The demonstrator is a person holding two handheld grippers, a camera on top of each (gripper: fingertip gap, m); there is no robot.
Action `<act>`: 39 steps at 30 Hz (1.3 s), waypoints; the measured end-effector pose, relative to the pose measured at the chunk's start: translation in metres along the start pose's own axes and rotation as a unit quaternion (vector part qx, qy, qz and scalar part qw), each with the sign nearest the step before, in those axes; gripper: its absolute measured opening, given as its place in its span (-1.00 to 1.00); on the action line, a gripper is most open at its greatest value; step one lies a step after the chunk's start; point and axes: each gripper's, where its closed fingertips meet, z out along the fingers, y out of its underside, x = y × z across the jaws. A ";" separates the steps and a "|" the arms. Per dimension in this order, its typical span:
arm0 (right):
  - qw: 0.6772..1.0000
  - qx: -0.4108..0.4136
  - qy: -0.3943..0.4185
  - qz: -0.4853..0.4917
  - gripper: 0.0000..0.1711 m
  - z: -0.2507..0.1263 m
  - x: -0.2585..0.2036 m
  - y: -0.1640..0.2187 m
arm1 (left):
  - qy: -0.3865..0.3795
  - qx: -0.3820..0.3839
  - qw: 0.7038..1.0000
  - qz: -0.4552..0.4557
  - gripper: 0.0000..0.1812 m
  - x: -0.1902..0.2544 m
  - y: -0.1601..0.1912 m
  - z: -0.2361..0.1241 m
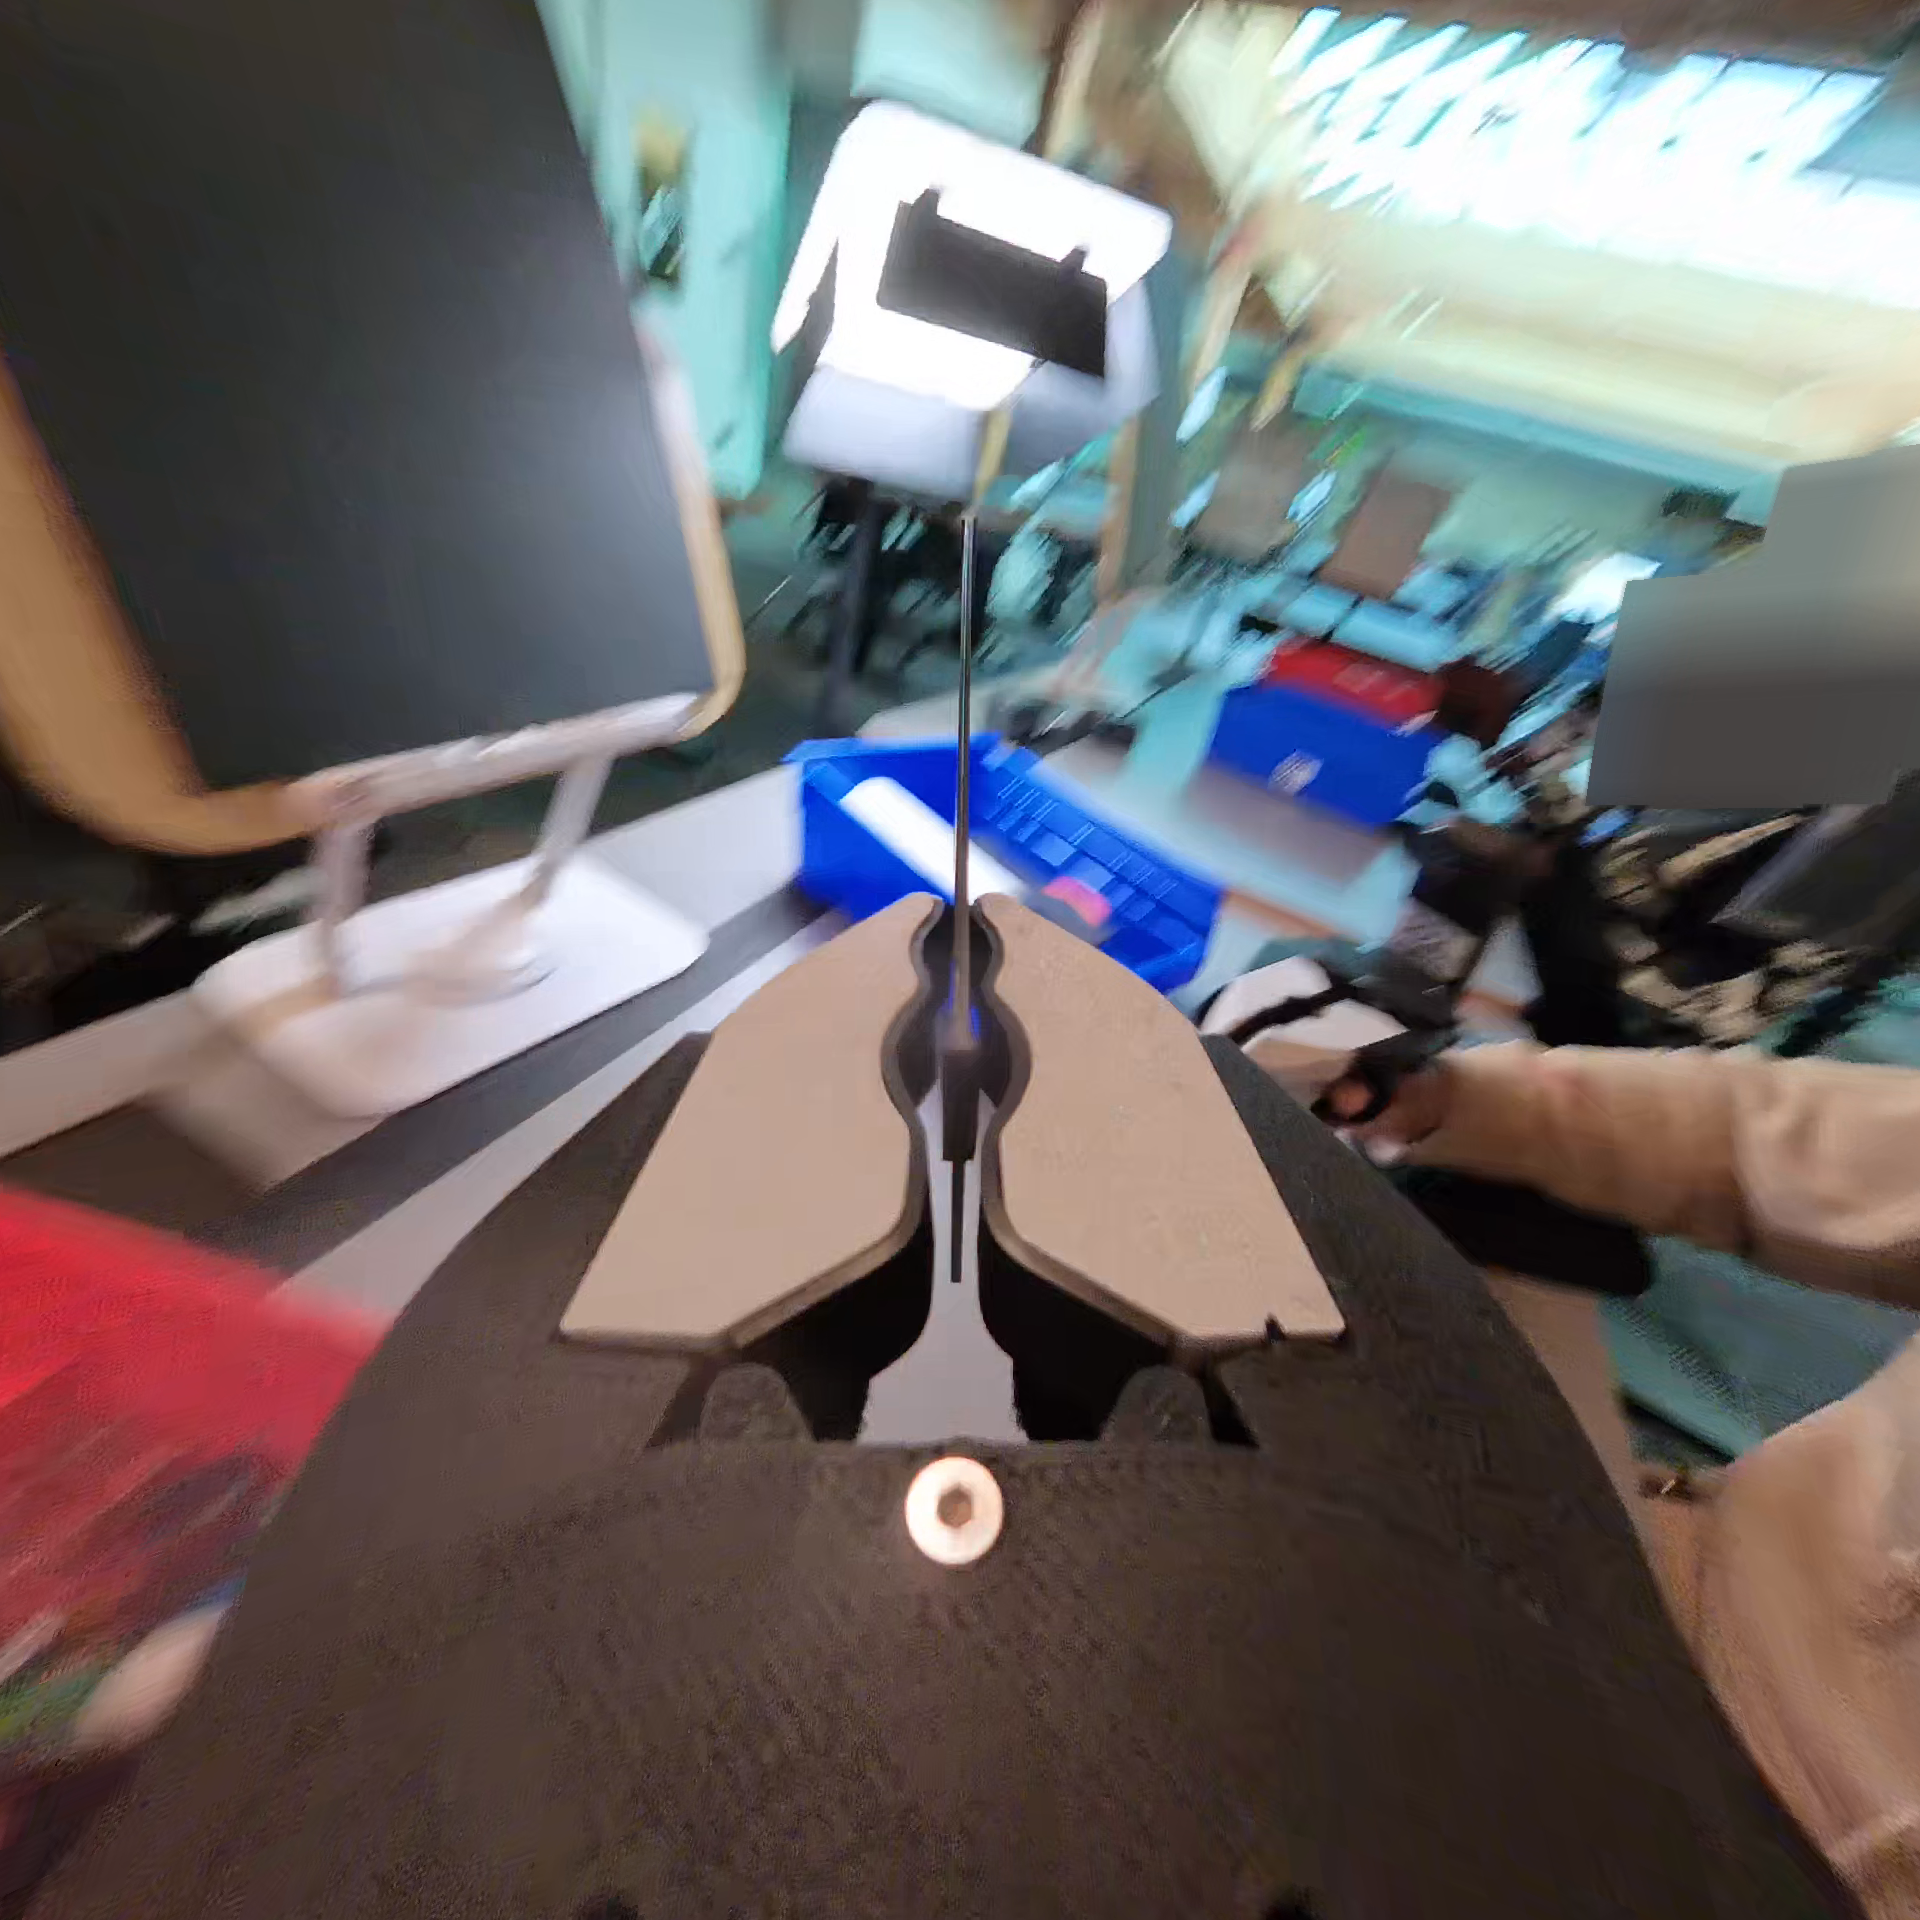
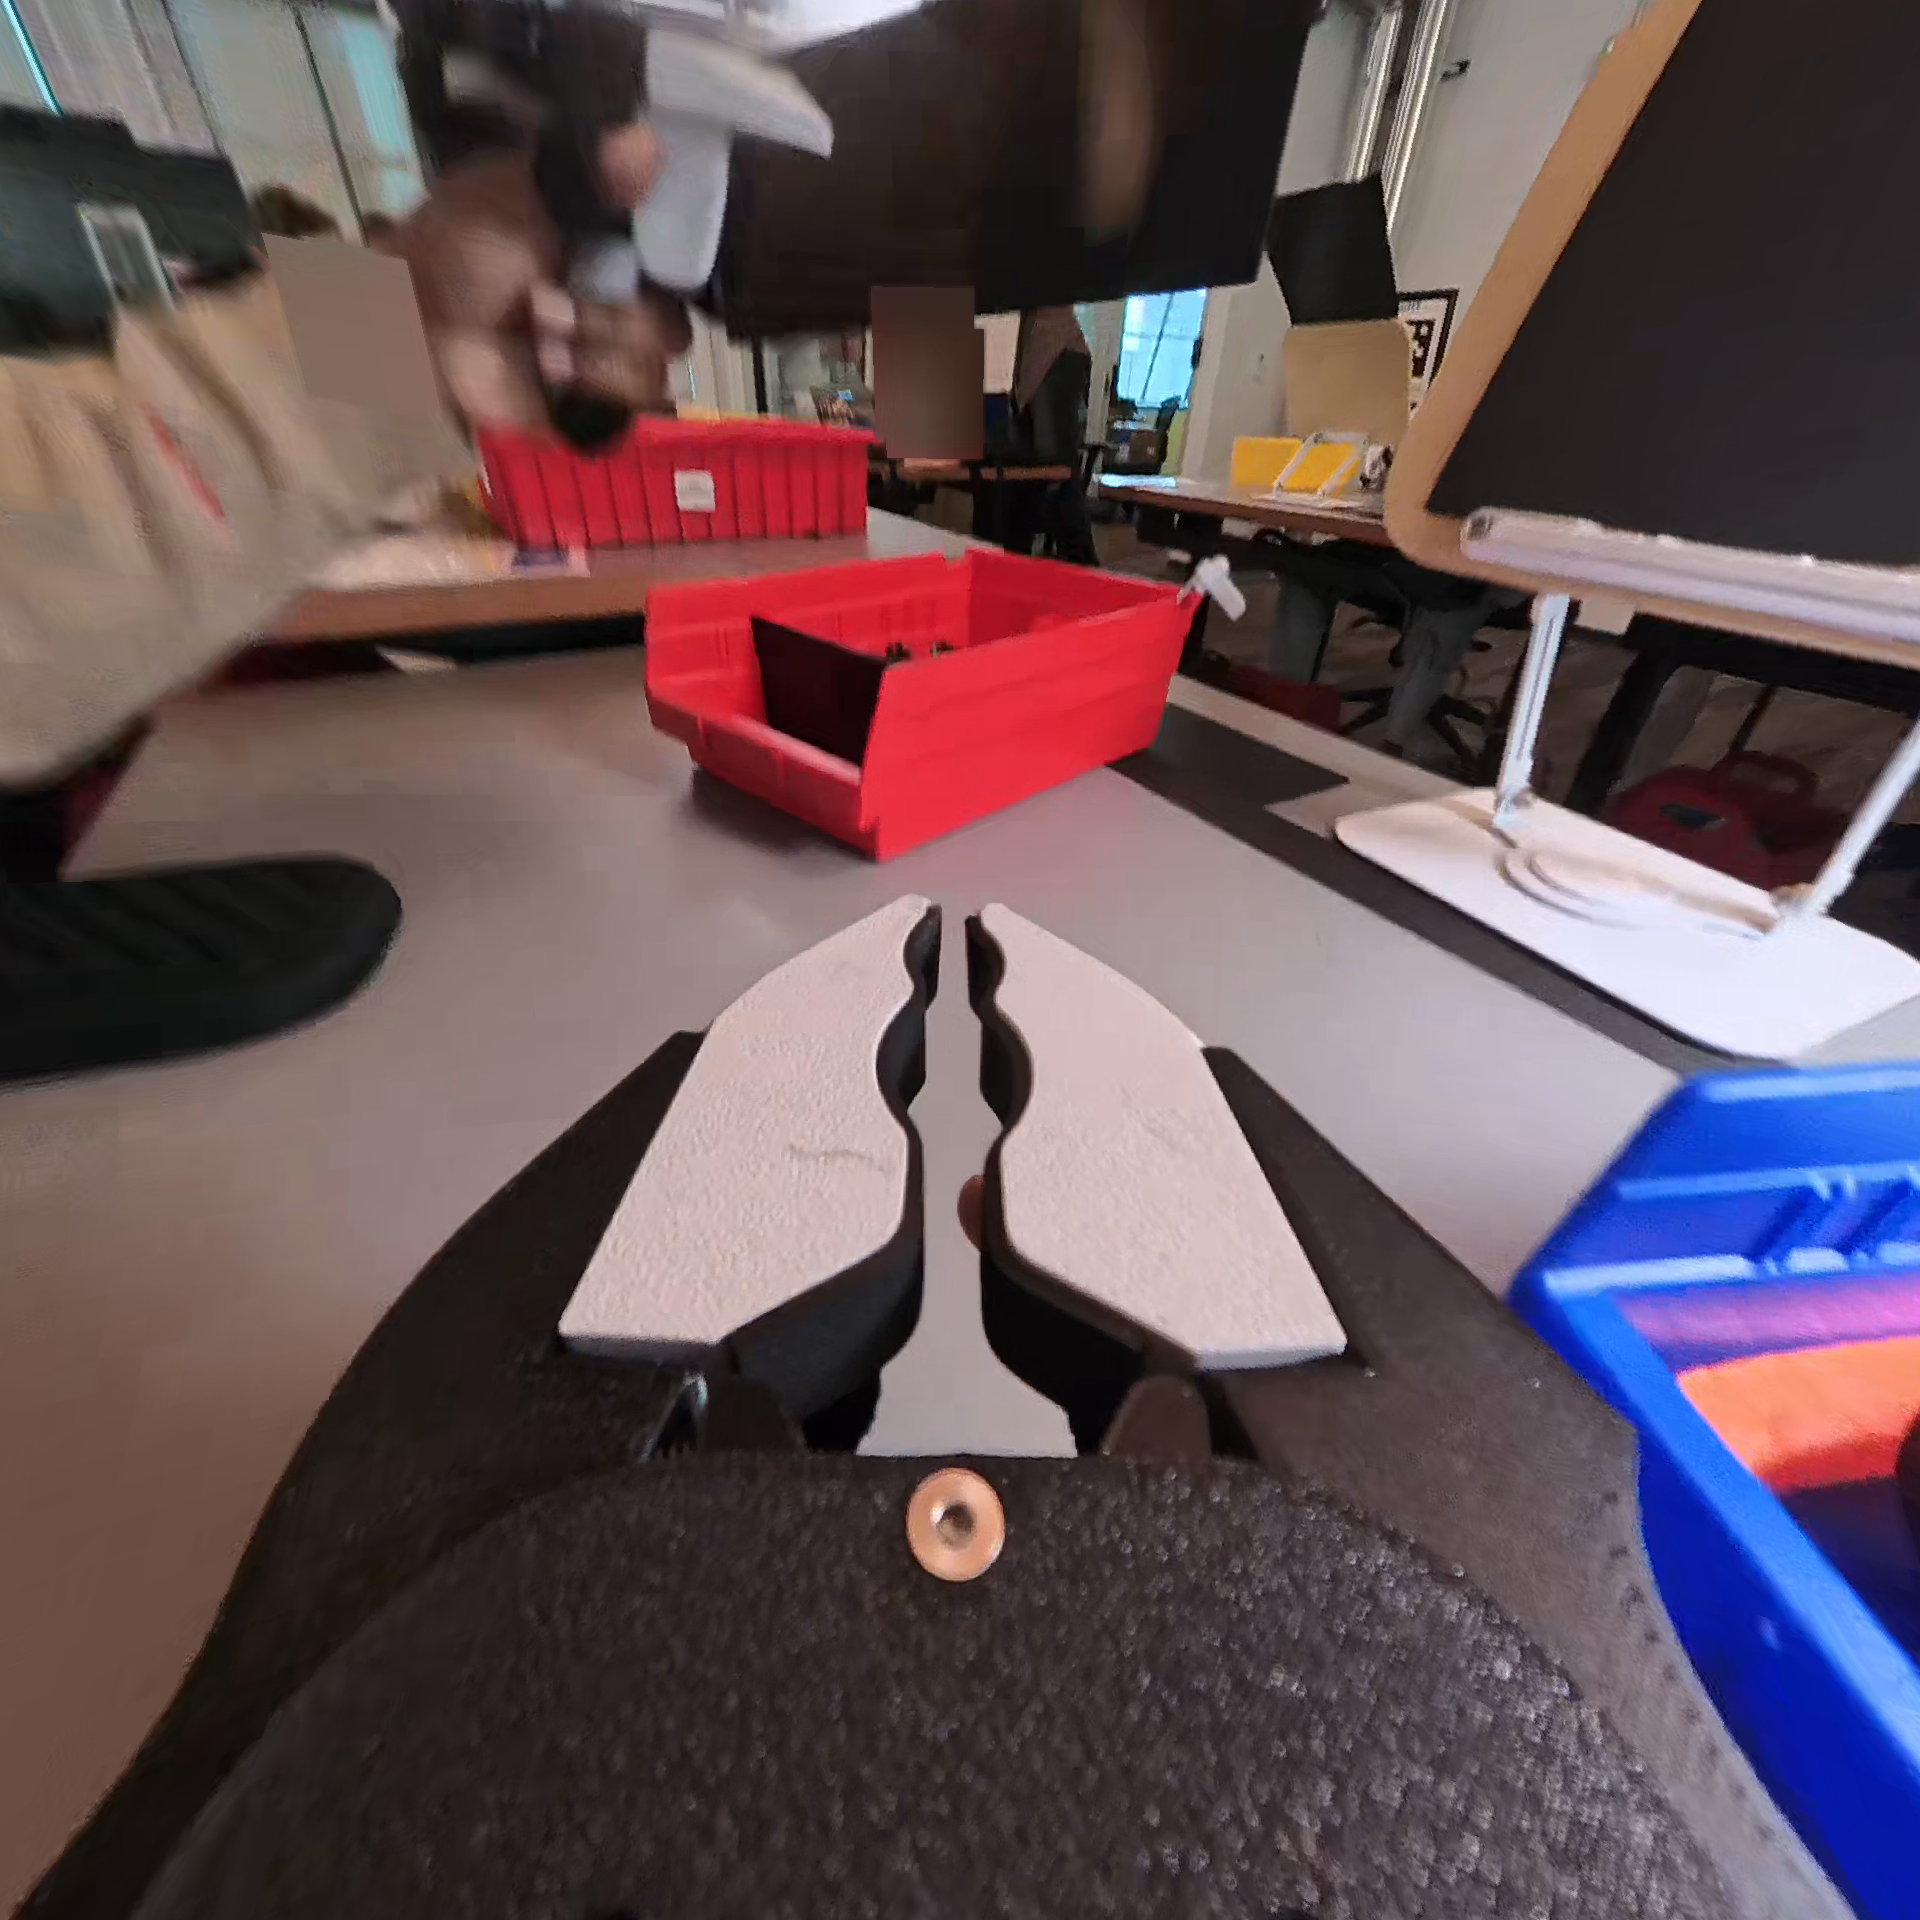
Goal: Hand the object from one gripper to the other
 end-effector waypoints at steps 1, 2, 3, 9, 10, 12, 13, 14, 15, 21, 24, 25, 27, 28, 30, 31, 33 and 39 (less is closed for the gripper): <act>1.000 0.016 -0.005 0.010 -0.93 0.006 -0.001 -0.014 | 0.038 0.042 0.998 -0.007 -0.98 0.017 -0.001 0.011; 0.999 0.035 -0.013 0.022 -0.90 0.012 -0.004 -0.031 | 0.071 0.080 0.994 -0.017 -0.98 0.031 -0.003 0.021; 0.997 0.053 -0.025 0.040 -0.85 0.021 -0.007 -0.047 | 0.100 0.114 0.988 -0.032 -0.98 0.043 -0.008 0.031; 0.970 0.194 -0.076 0.126 -0.41 0.063 -0.018 -0.160 | 0.242 0.241 0.937 -0.075 -0.97 0.108 -0.040 0.061; 0.965 0.213 -0.094 0.121 -0.51 0.062 -0.023 -0.173 | 0.251 0.240 0.935 -0.073 -0.97 0.116 -0.034 0.064; 0.964 0.209 -0.128 0.099 -0.96 0.059 -0.033 -0.184 | 0.271 0.224 0.934 -0.070 -0.96 0.125 -0.021 0.068; 0.973 0.178 -0.135 0.061 -0.98 0.057 -0.034 -0.180 | 0.278 0.202 0.937 -0.069 -0.96 0.125 -0.015 0.069; 0.981 0.131 -0.136 0.034 -0.97 0.056 -0.033 -0.173 | 0.282 0.161 0.943 -0.065 -0.93 0.124 -0.006 0.073; 0.986 0.091 -0.140 0.024 -0.98 0.051 -0.031 -0.168 | 0.287 0.115 0.949 -0.057 -0.92 0.124 0.005 0.077; 0.980 -0.119 -0.157 -0.039 -0.98 0.009 -0.026 -0.121 | 0.278 -0.056 0.958 0.038 -0.83 0.140 0.058 0.091; 0.972 -0.154 -0.173 -0.028 -0.98 0.011 -0.029 -0.105 | 0.241 -0.120 0.959 0.084 -0.96 0.139 0.084 0.104; 0.973 -0.144 -0.176 -0.025 -0.98 0.013 -0.030 -0.108 | 0.248 -0.117 0.958 0.084 -0.97 0.142 0.085 0.104; 0.980 -0.091 -0.175 -0.027 -0.97 0.015 -0.031 -0.124 | 0.268 -0.068 0.959 0.055 -0.97 0.146 0.069 0.102; 0.987 -0.040 -0.154 -0.027 -0.93 0.016 -0.026 -0.139 | 0.274 -0.041 0.960 0.035 -0.98 0.146 0.059 0.100; 0.994 0.029 -0.107 -0.012 -0.72 0.013 -0.009 -0.161 | 0.274 0.018 0.962 0.006 -0.97 0.142 0.037 0.093; 0.993 0.031 -0.110 -0.015 -0.61 0.010 -0.006 -0.160 | 0.274 0.045 0.961 -0.008 -0.97 0.139 0.026 0.088; 0.987 0.038 -0.158 -0.007 -0.58 0.010 -0.013 -0.151 | 0.272 0.075 0.959 -0.024 -0.98 0.137 0.014 0.082; 0.973 0.085 -0.211 0.025 -0.98 0.038 -0.042 -0.145 | 0.273 0.059 0.960 -0.025 -0.97 0.141 0.014 0.082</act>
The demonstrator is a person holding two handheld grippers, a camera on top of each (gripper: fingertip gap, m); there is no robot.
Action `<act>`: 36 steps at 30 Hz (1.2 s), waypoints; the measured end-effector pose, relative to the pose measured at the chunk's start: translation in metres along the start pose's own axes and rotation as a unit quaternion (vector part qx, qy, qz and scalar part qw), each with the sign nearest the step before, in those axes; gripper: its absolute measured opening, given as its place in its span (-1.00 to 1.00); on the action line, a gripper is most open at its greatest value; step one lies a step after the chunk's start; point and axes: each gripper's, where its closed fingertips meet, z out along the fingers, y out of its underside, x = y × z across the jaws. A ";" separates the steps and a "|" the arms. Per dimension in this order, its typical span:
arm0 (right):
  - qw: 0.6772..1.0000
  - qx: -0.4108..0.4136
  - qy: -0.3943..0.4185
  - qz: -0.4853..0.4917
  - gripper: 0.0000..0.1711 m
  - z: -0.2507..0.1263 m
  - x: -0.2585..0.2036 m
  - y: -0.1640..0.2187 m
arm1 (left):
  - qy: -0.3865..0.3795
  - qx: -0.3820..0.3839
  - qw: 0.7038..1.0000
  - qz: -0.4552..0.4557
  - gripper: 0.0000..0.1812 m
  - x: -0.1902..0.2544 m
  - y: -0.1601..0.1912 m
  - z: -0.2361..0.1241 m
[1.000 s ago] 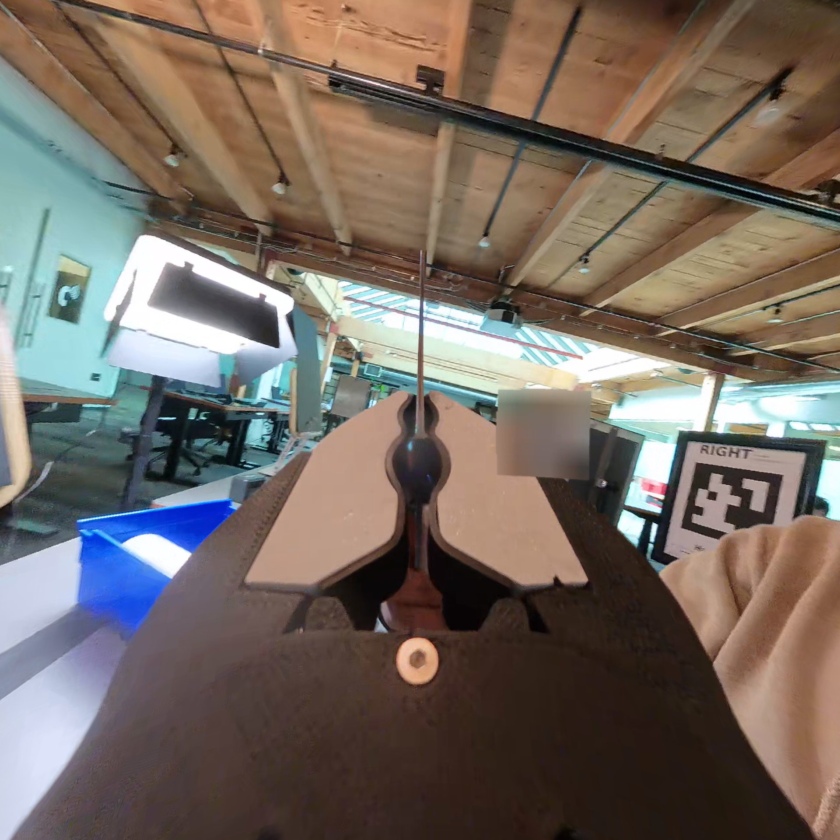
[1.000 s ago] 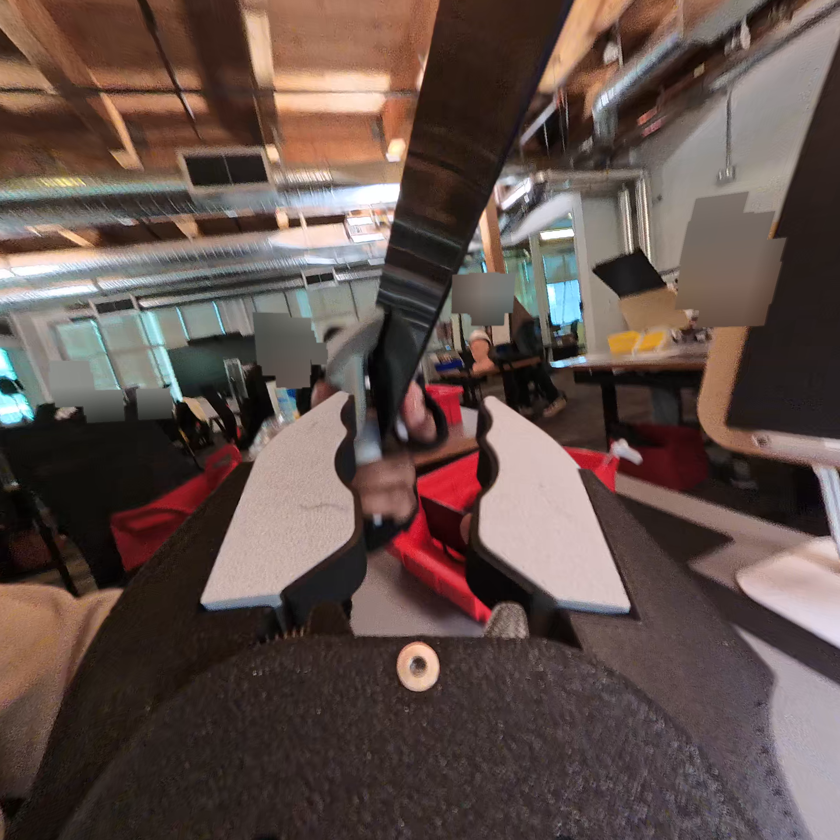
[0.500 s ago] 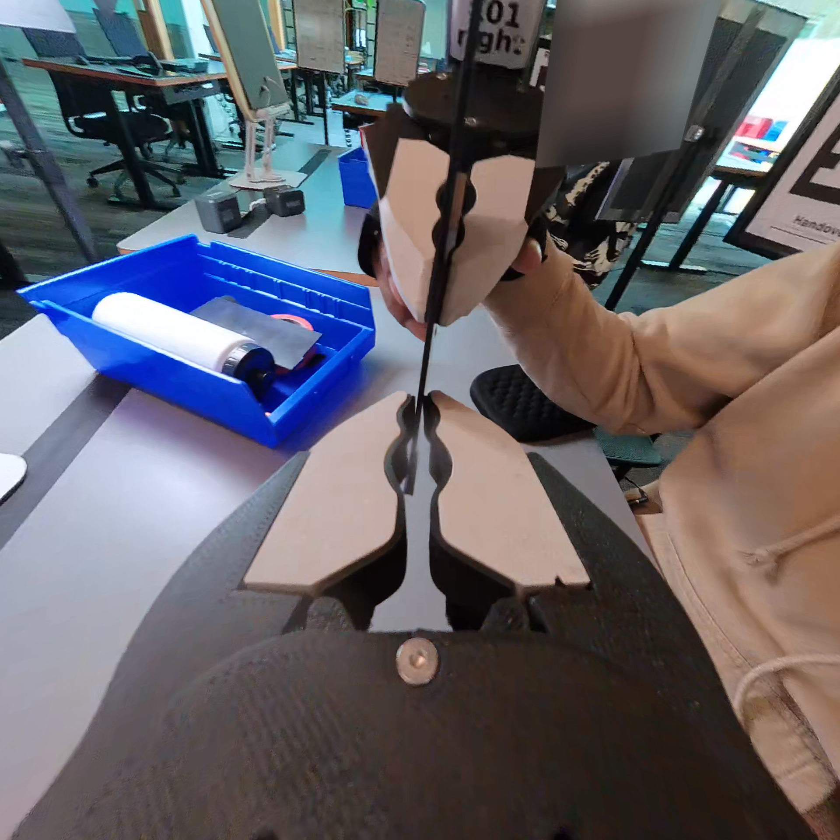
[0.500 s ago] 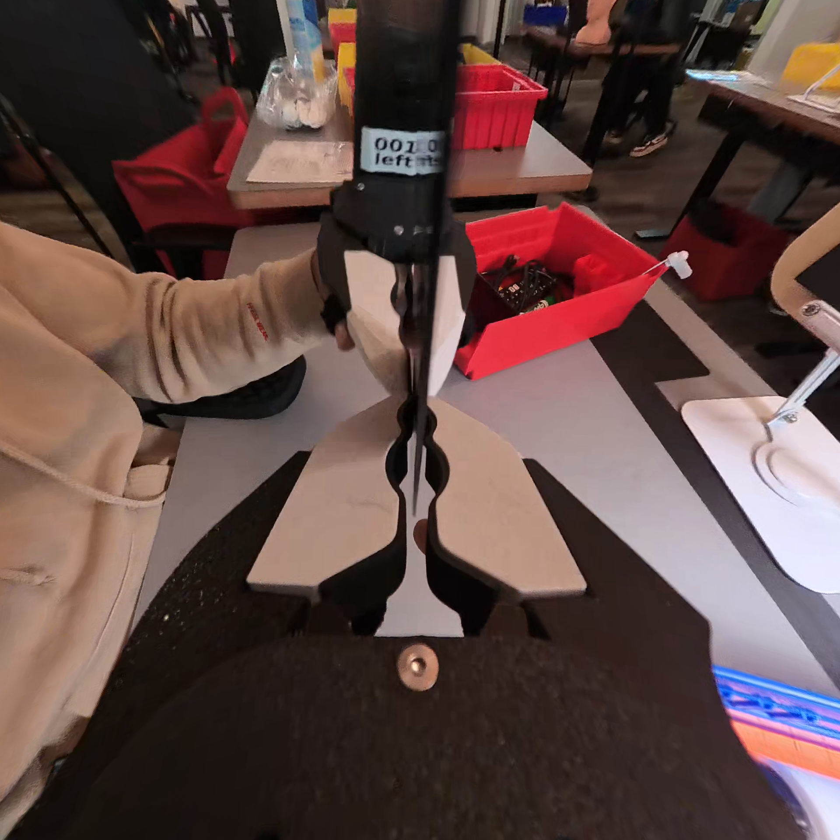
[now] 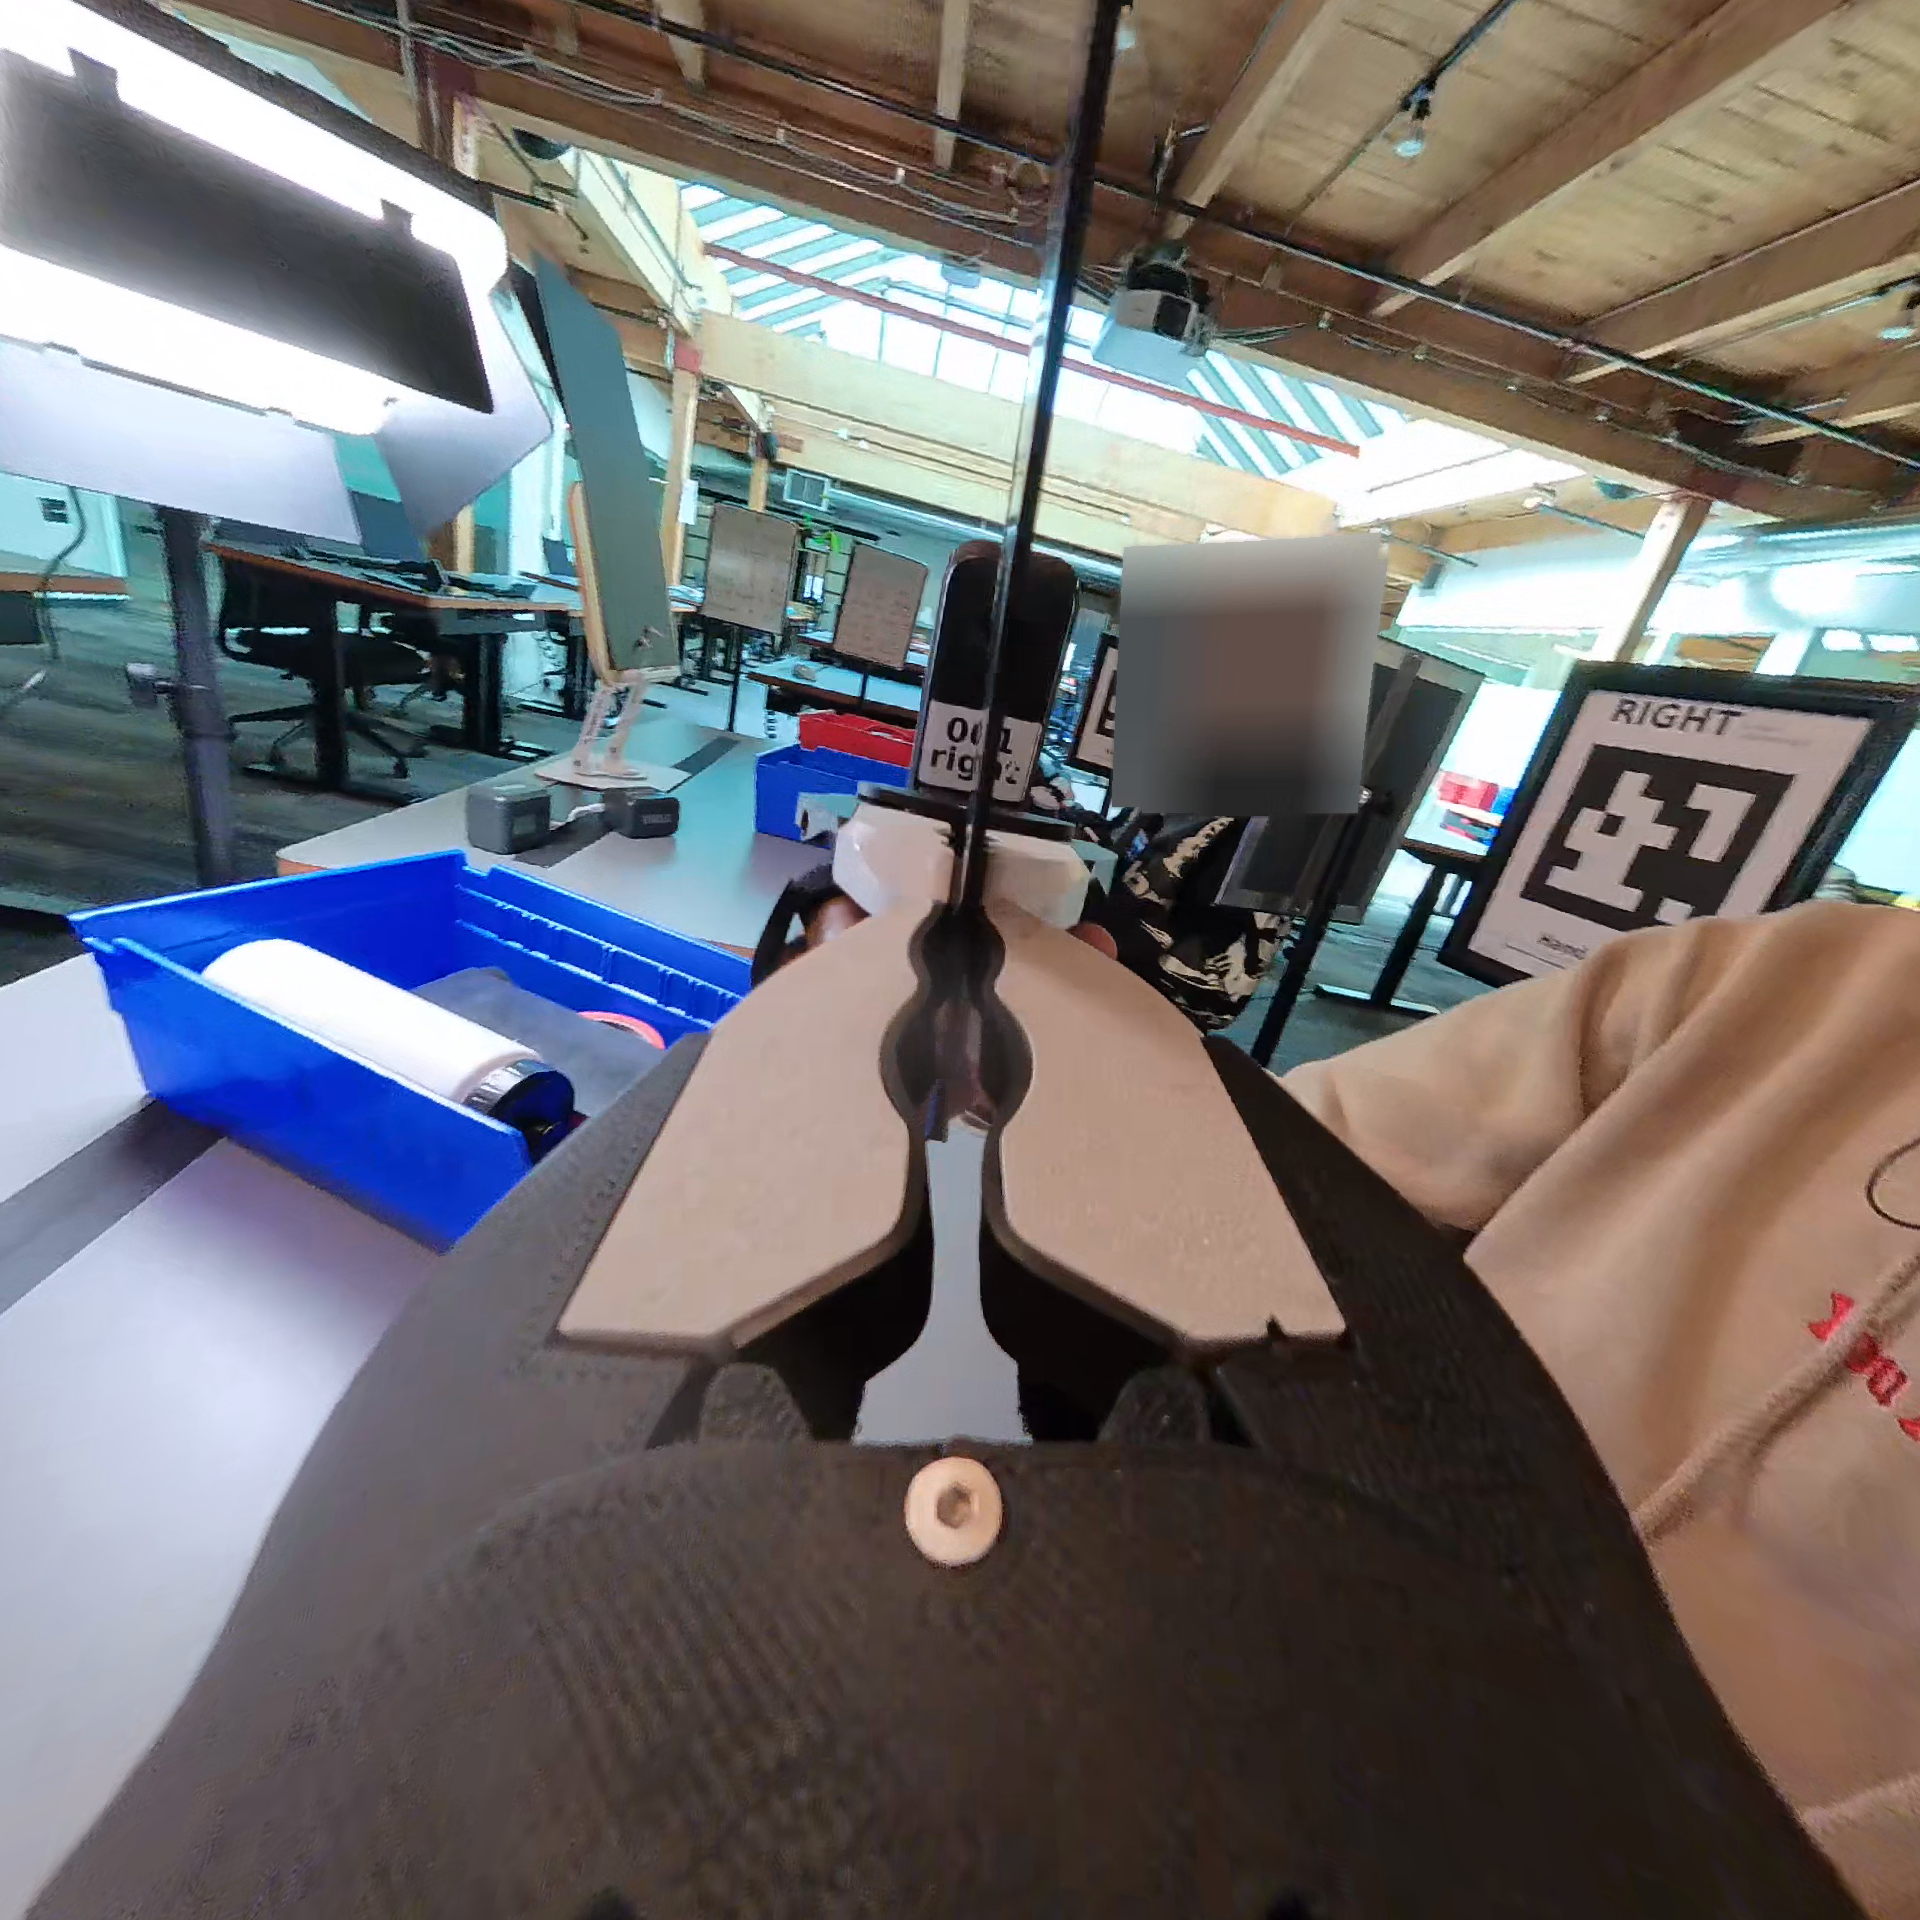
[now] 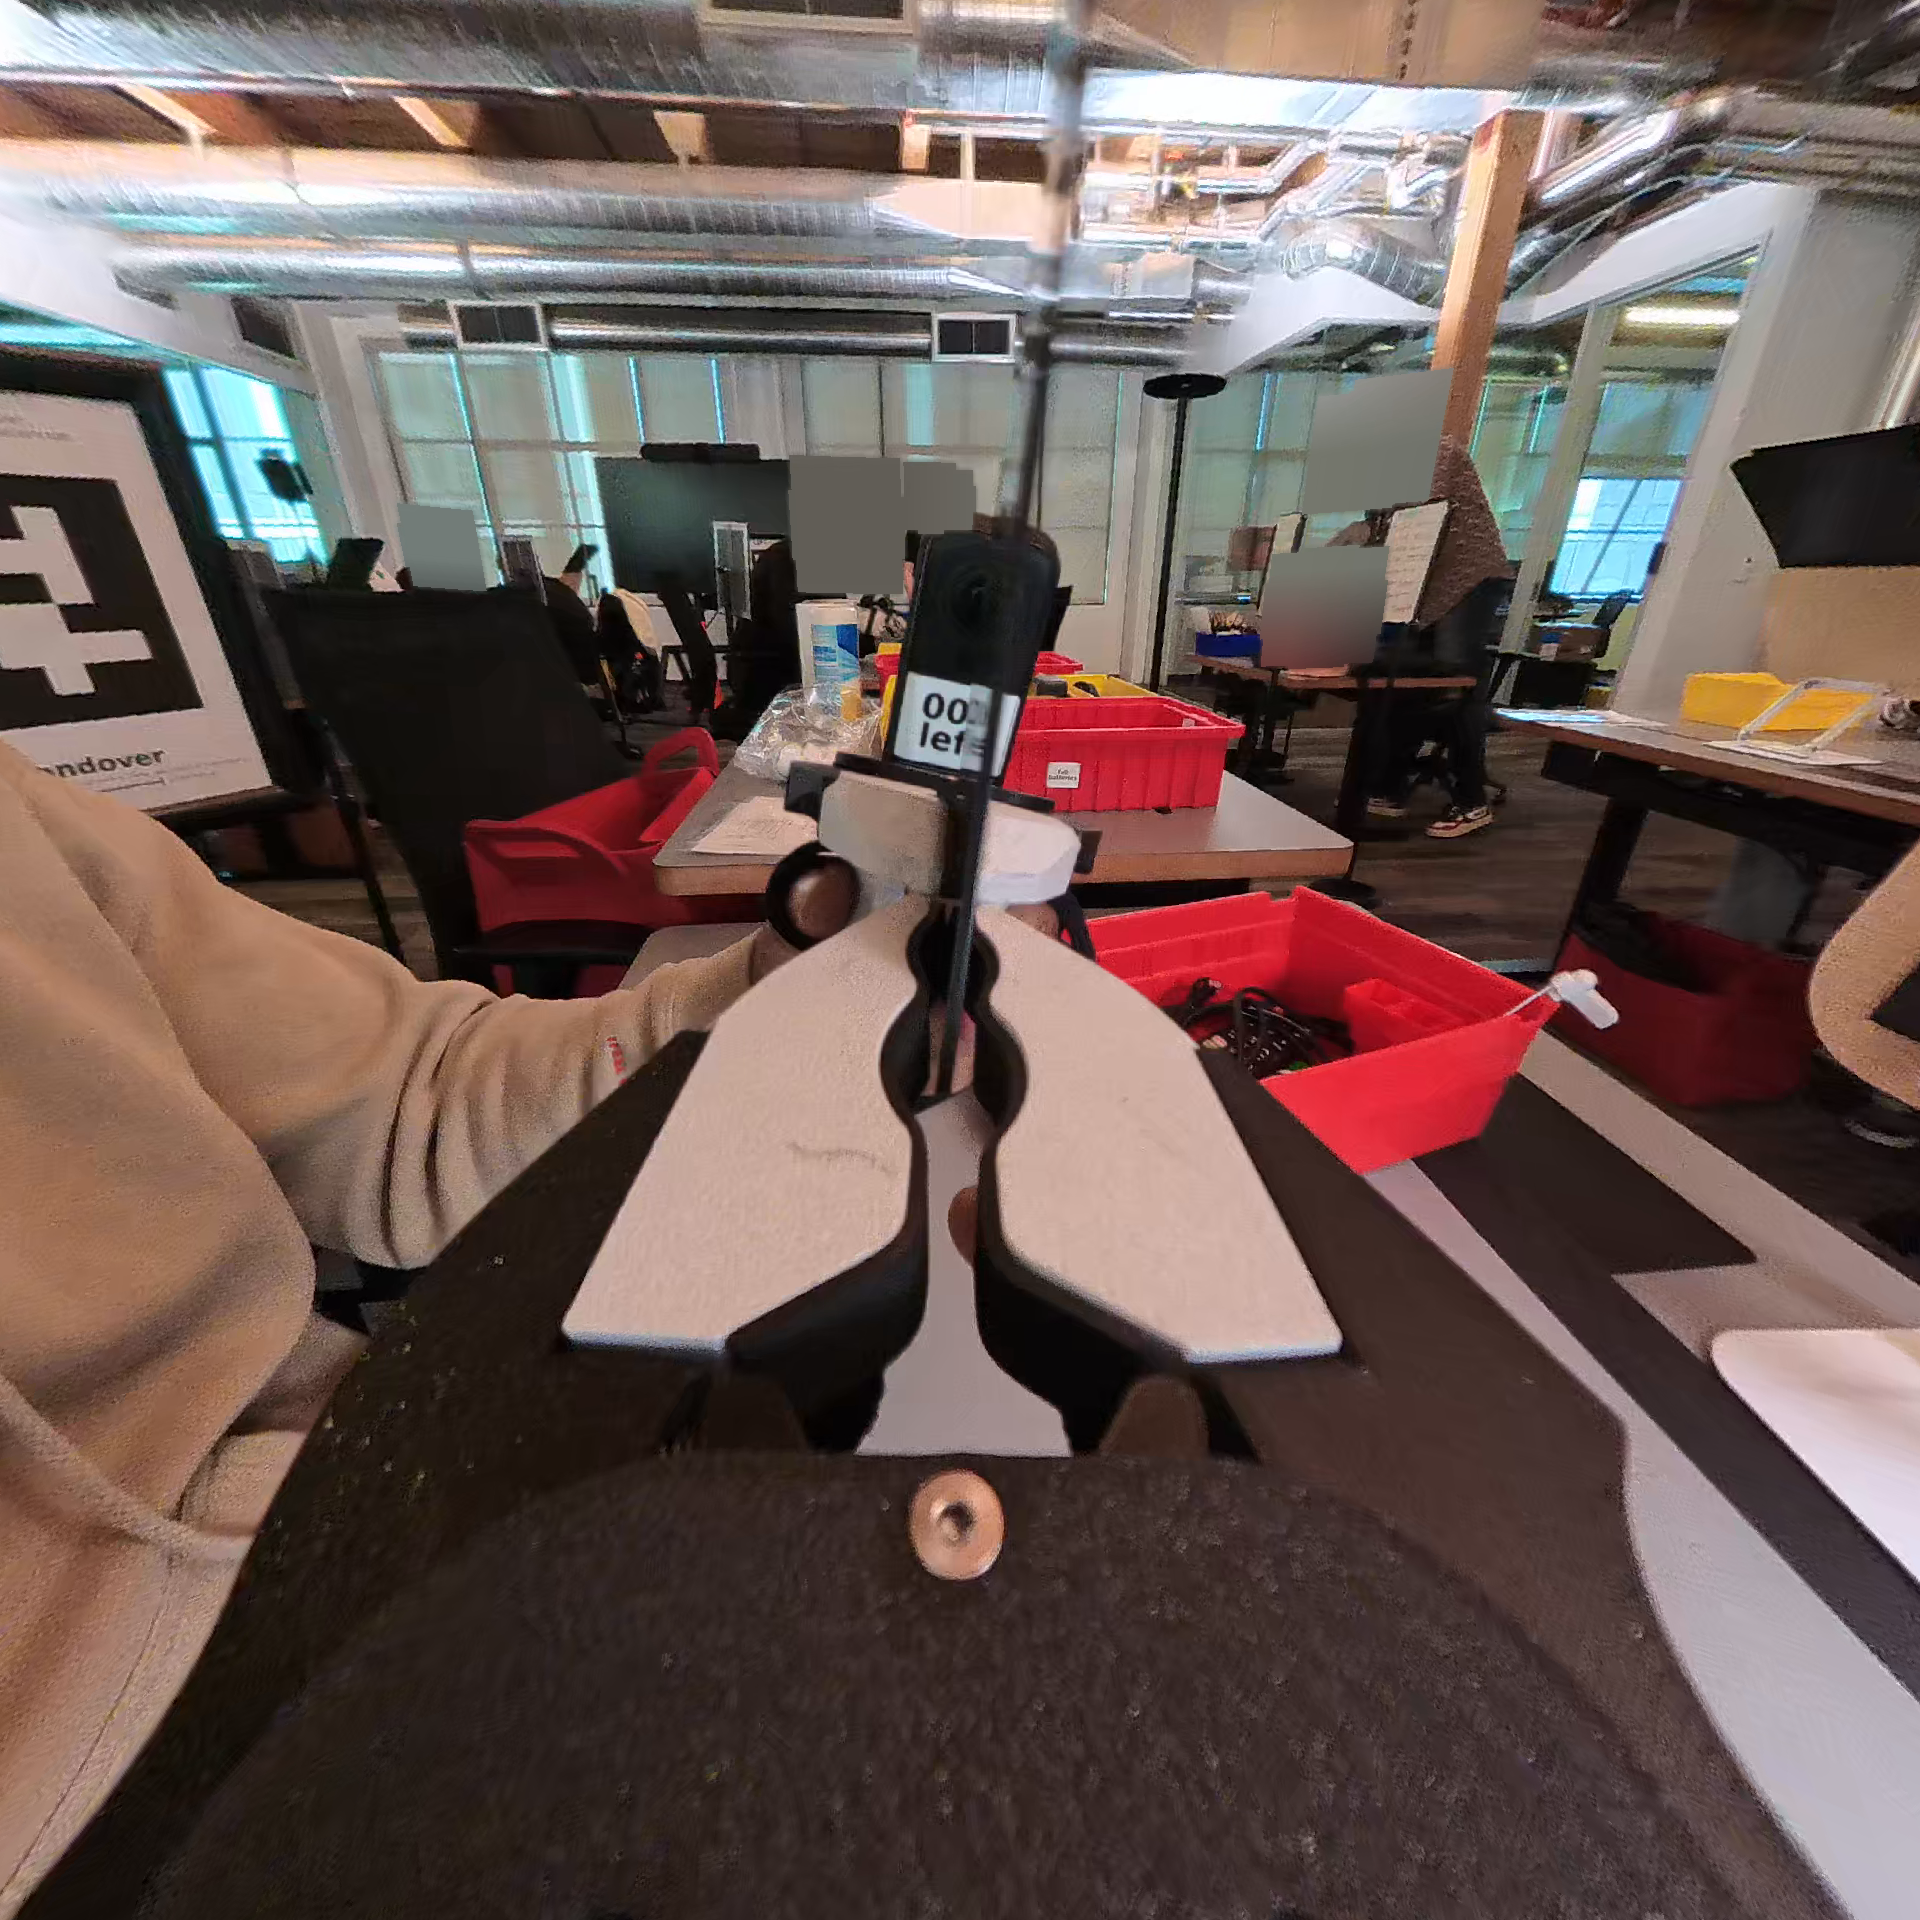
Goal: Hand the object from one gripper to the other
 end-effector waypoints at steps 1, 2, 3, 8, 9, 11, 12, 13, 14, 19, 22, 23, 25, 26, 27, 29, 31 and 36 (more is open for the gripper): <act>1.000 0.003 0.000 0.011 -0.98 0.001 0.001 0.000 | -0.008 0.004 1.000 0.002 -0.98 -0.001 -0.002 0.000; 1.000 0.019 -0.002 0.024 -0.98 0.001 0.002 -0.003 | -0.012 0.020 1.000 0.009 -0.98 0.000 -0.007 0.001; 0.998 0.046 -0.004 0.033 -0.98 0.001 0.001 -0.008 | -0.014 0.046 0.999 0.019 -0.98 0.003 -0.013 0.001; 0.981 0.190 0.012 0.042 -0.98 -0.006 -0.001 -0.039 | -0.016 0.069 0.996 0.049 -0.94 0.009 -0.006 0.015; 0.981 0.189 0.013 0.042 -0.98 -0.004 -0.002 -0.037 | -0.023 0.074 0.996 0.050 -0.95 0.009 -0.008 0.016; 0.980 0.192 0.019 0.046 -0.98 -0.004 0.000 -0.037 | -0.030 0.069 0.996 0.050 -0.95 0.007 -0.009 0.014; 0.982 0.181 0.017 0.047 -0.98 -0.003 0.000 -0.036 | -0.026 0.069 0.996 0.045 -0.95 0.007 -0.011 0.011; 0.986 0.162 0.020 0.041 -0.94 -0.003 0.001 -0.033 | -0.018 0.074 0.996 0.037 -0.96 0.009 -0.015 0.007; 0.988 0.148 0.029 0.030 -0.86 -0.005 0.004 -0.032 | -0.009 0.074 0.997 0.025 -0.96 0.010 -0.019 0.003; 0.993 0.113 0.038 -0.003 -0.95 -0.012 0.004 -0.034 | -0.016 0.085 0.996 0.013 -0.96 0.007 -0.031 -0.009; 0.989 0.146 0.039 0.002 -0.98 -0.007 -0.001 -0.038 | -0.020 0.146 0.989 0.012 -0.82 0.003 -0.038 -0.013; 0.986 0.160 0.047 -0.003 -0.98 -0.006 -0.001 -0.039 | -0.018 0.148 0.989 0.014 -0.78 0.004 -0.035 -0.011; 0.982 0.181 0.048 0.016 -0.98 -0.003 -0.002 -0.038 | -0.006 0.118 0.993 0.017 -0.81 0.008 -0.023 0.001; 0.982 0.180 0.045 0.021 -0.98 0.000 -0.002 -0.036 | -0.009 0.108 0.994 0.022 -0.95 0.009 -0.021 0.005; 0.984 0.170 0.043 0.020 -0.98 0.004 -0.003 -0.032 | -0.016 0.102 0.994 0.029 -0.96 0.008 -0.021 0.005; 0.986 0.156 0.047 0.026 -0.94 0.005 0.000 -0.029 | -0.016 0.095 0.995 0.026 -0.96 0.008 -0.024 0.000; 0.983 0.173 0.056 0.026 -0.88 -0.005 0.005 -0.037 | -0.013 0.125 0.992 0.014 -0.98 0.008 -0.037 -0.013; 0.975 0.212 0.055 0.039 -0.97 -0.025 0.010 -0.053 | -0.020 0.148 0.989 -0.005 -0.96 0.002 -0.045 -0.023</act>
